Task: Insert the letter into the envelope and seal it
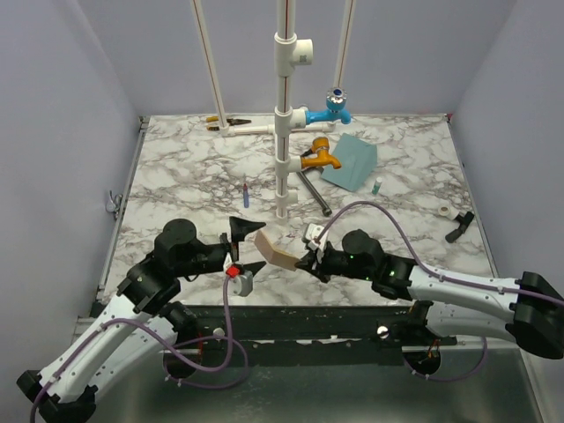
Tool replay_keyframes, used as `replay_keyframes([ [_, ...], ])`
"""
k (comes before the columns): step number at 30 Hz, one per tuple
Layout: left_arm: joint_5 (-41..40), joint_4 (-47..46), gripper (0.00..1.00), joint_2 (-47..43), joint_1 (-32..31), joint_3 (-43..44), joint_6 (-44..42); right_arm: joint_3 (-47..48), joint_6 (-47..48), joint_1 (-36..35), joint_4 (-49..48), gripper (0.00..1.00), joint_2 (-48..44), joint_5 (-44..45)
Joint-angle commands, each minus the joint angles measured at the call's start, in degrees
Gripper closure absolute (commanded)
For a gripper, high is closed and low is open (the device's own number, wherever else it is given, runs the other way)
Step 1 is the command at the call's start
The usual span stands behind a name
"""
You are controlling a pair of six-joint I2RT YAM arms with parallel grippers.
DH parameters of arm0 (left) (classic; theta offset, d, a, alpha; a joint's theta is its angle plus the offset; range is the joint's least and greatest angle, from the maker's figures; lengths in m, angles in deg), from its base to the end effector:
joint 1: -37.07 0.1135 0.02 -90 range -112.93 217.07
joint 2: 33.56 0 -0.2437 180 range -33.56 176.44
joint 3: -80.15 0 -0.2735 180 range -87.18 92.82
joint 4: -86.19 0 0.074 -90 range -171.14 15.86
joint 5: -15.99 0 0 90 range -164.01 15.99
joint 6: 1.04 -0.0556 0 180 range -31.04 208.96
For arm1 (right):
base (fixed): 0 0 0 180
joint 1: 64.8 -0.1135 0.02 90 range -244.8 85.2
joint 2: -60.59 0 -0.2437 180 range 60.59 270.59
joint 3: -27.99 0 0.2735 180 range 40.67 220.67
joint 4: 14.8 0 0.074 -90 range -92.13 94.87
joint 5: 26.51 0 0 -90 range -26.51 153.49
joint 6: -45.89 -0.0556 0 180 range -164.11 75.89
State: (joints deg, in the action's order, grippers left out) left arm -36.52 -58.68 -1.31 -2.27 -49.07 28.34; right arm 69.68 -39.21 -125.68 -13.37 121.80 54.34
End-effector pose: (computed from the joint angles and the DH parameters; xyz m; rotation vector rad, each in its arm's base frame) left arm 0.1227 -0.1443 0.2967 1.6317 0.7897 -0.3443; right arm 0.1289 0.2496 0.1896 -1.1869 1.6312 0.7926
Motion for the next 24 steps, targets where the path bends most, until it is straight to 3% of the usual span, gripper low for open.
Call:
replay_keyframes([
  [1, -5.4, 1.7, 0.05, -0.1, 0.2, -0.1, 24.9, 0.3, -1.9, 0.2, -0.7, 0.99, -5.8, -7.1],
  [5, -5.5, 1.7, 0.05, -1.1, 0.3, -1.6, 31.1, -1.5, 1.0, 0.2, -4.5, 0.99, -11.6, -12.3],
  [9, -2.7, 1.3, 0.01, -1.1, 0.2, -1.7, 31.4, -0.7, 4.2, 0.2, -3.6, 0.99, -11.6, -17.0],
  [14, 0.9, 1.1, 0.03, 1.7, -1.1, 1.5, 37.5, 1.1, 4.2, 0.2, -4.4, 0.99, -10.3, -19.0],
  [17, 1.9, 1.3, 0.07, 1.5, -2.4, 0.2, 39.2, 0.7, 4.0, 0.2, -7.5, 0.99, -11.5, -19.5],
  [20, 0.1, 1.2, 0.21, 3.1, -3.9, -0.2, 40.1, 0.6, 4.1, 0.2, -9.0, 0.99, -12.0, -20.1],
  [24, -3.6, 0.5, 0.19, 4.0, -5.5, 1.0, 38.8, 2.3, 4.2, 0.2, -7.5, 0.99, -11.1, -19.1],
])
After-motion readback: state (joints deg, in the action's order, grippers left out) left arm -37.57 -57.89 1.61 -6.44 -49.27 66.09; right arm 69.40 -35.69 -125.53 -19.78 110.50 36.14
